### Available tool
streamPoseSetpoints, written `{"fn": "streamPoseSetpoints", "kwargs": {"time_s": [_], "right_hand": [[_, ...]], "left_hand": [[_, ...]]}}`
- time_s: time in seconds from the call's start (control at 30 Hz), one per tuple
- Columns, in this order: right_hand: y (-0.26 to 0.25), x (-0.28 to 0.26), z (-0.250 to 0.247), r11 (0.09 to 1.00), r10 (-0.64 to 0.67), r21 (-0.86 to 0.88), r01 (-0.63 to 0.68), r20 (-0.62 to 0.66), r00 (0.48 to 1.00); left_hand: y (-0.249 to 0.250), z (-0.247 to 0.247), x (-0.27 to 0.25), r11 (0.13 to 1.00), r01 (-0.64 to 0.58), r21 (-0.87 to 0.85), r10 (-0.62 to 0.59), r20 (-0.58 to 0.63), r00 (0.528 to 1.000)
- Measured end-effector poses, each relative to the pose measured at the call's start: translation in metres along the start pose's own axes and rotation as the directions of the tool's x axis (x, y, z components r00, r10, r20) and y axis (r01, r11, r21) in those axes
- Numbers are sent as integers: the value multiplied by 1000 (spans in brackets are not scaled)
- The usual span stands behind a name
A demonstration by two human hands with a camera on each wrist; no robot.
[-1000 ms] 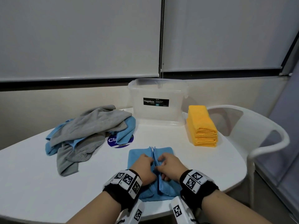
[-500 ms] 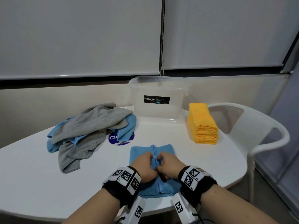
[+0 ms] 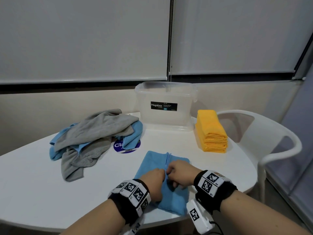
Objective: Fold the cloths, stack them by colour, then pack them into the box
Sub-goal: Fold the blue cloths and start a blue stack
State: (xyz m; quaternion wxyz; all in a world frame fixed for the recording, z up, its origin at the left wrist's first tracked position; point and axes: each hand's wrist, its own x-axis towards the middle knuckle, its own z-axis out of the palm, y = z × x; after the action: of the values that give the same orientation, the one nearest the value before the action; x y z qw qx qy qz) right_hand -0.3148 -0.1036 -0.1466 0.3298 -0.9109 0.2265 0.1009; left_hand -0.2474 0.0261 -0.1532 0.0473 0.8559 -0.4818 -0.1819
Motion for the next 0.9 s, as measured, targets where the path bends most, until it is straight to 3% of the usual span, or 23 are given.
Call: {"fn": "streamPoseSetpoints", "kwargs": {"time_s": [0.07,0.13,0.3,0.4,0.5,0.6,0.9], "right_hand": [[9,4,-7,977,-70,-207,45,-116,991],[19,8,-10,948,-141,-308,81,-180,974],[28,10,-5,874,-295,-450,182,-197,935],[16,8,10,813,-344,-527,248,-91,935],[0,13,35,778,-260,-578,247,60,964],[-2,19,47,780,-132,-593,200,157,979],[21,6,16,843,37,-535,55,159,987]], "left_hand": [[-11,-6,-2,996,-72,47,72,-3,997],[-26,-13,-2,988,-100,117,104,-25,994],[-57,-25,2,958,122,258,-81,-166,983],[-59,-13,8,967,136,217,-101,-166,981],[-43,10,6,974,123,189,-121,-25,992],[-38,29,1,969,178,170,-178,-13,984],[-64,35,1,970,222,95,-224,3,975]]}}
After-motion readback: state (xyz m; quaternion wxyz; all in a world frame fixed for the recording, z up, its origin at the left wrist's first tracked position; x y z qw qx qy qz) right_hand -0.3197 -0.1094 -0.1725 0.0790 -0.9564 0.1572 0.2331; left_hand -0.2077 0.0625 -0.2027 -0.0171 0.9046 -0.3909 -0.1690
